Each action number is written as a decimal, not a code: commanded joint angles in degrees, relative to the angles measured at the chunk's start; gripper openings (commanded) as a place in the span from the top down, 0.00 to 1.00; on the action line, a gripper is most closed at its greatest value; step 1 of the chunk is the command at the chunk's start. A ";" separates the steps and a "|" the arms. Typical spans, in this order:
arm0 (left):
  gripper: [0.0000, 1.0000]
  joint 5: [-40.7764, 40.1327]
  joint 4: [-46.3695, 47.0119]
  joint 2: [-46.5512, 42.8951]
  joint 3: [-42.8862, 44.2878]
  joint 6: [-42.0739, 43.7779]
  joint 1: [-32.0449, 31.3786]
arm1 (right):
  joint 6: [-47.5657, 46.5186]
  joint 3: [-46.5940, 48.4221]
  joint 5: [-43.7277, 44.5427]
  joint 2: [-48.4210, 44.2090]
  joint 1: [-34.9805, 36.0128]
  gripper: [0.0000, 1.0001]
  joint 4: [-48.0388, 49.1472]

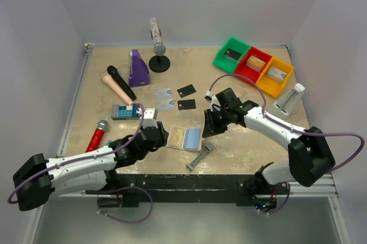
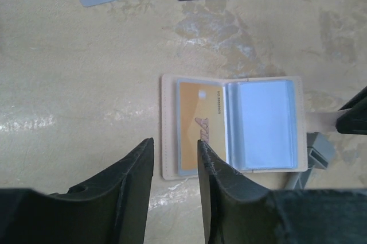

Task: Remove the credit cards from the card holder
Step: Remove the credit card from the card holder.

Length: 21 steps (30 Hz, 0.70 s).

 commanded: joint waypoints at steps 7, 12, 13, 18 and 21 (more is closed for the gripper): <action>0.86 18.02 17.96 0.71 -1.38 4.44 8.06 | -2.02 7.04 6.64 -7.62 -0.54 0.53 -4.05; 1.00 24.98 24.38 6.25 -1.38 4.52 9.39 | 5.00 4.32 -8.65 -2.99 0.16 0.78 8.77; 1.00 25.24 25.09 7.13 -1.29 4.44 9.56 | 6.58 3.97 -10.06 -1.32 0.68 0.80 11.15; 1.00 23.93 25.01 11.70 -0.42 3.82 10.18 | 12.82 1.85 -13.58 6.68 2.18 0.80 22.40; 1.00 20.69 24.13 14.16 -0.94 1.98 10.27 | 14.76 1.76 -13.50 10.73 2.62 0.76 25.93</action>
